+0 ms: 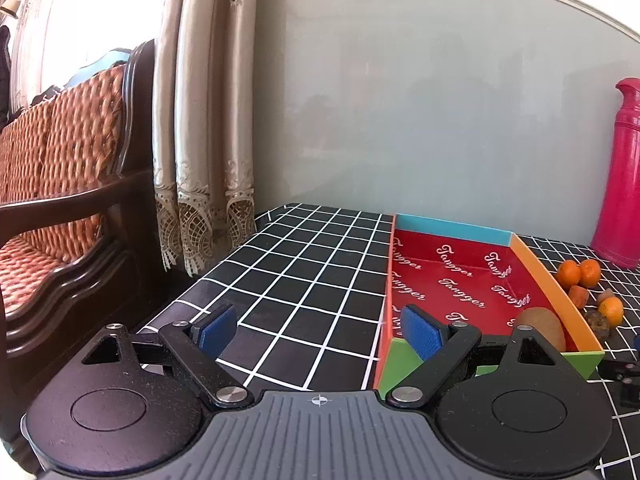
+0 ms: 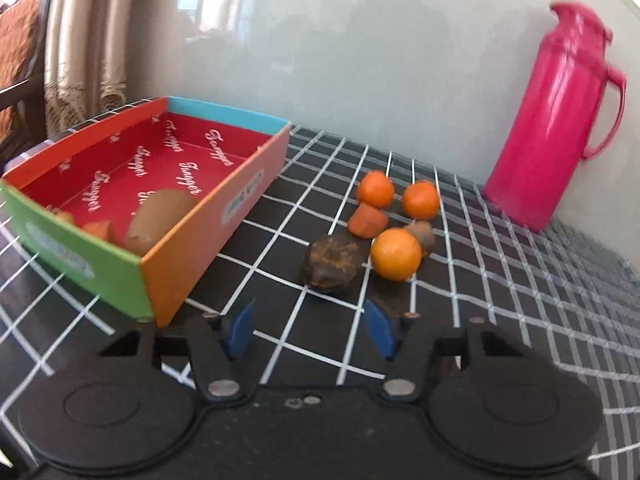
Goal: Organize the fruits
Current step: 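Lift the dark brown fruit with the right tool toward the box, then carry the dark brown fruit into the red box and open the right tool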
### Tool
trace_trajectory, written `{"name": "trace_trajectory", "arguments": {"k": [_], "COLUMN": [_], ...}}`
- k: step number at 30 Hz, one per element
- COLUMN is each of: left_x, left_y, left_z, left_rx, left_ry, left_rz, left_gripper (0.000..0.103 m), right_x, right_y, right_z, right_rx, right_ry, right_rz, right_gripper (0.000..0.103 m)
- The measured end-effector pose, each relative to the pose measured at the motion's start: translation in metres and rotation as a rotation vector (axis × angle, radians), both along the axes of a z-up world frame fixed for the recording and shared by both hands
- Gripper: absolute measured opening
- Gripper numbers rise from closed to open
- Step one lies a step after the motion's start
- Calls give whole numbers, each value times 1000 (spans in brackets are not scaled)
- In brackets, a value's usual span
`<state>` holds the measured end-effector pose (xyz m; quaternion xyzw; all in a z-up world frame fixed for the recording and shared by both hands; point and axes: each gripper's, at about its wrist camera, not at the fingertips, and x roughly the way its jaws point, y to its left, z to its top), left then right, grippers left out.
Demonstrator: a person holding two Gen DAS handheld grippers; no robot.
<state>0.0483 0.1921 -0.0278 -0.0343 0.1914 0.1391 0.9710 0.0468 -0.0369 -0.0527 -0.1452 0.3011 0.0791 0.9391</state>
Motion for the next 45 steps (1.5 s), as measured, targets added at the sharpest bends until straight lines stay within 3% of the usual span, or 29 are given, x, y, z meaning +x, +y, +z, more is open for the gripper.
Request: {"name": "trace_trajectory", "arguments": {"k": [5, 8, 11, 14, 17, 21, 22, 24, 28, 36, 45], "left_x": [2, 3, 3, 4, 4, 4, 3, 4, 3, -2, -15], "left_y": [-6, -13, -17, -19, -17, -15, -16, -18, -16, -11, 12], "left_z": [1, 2, 1, 1, 1, 1, 1, 1, 3, 4, 0], "left_rx": [-19, -7, -4, 0, 0, -7, -2, 3, -7, -2, 1], "left_ry": [-9, -11, -8, -5, -3, -3, -2, 1, -8, -27, -25], "left_rz": [-12, -32, -43, -45, -39, -35, -39, -44, -38, -16, 42], "left_gripper": [88, 88, 88, 88, 88, 88, 88, 88, 88, 88, 88], "right_x": [-8, -14, -13, -1, 0, 10, 15, 16, 15, 3, -8], "right_y": [-11, -19, -32, -40, -35, -38, -38, -39, -38, -38, 13], "right_z": [3, 8, 15, 5, 1, -1, -4, -2, -2, 24, 45], "right_rx": [-20, -29, 4, 49, -6, 23, 24, 44, 39, 76, 175], "right_ry": [11, -40, -95, 29, 26, 49, 73, 75, 83, -44, -218], "right_rz": [41, 17, -36, -35, -45, -57, -63, -64, -59, -66, 45], "right_gripper": [58, 59, 77, 68, 69, 66, 63, 44, 43, 43, 43]}}
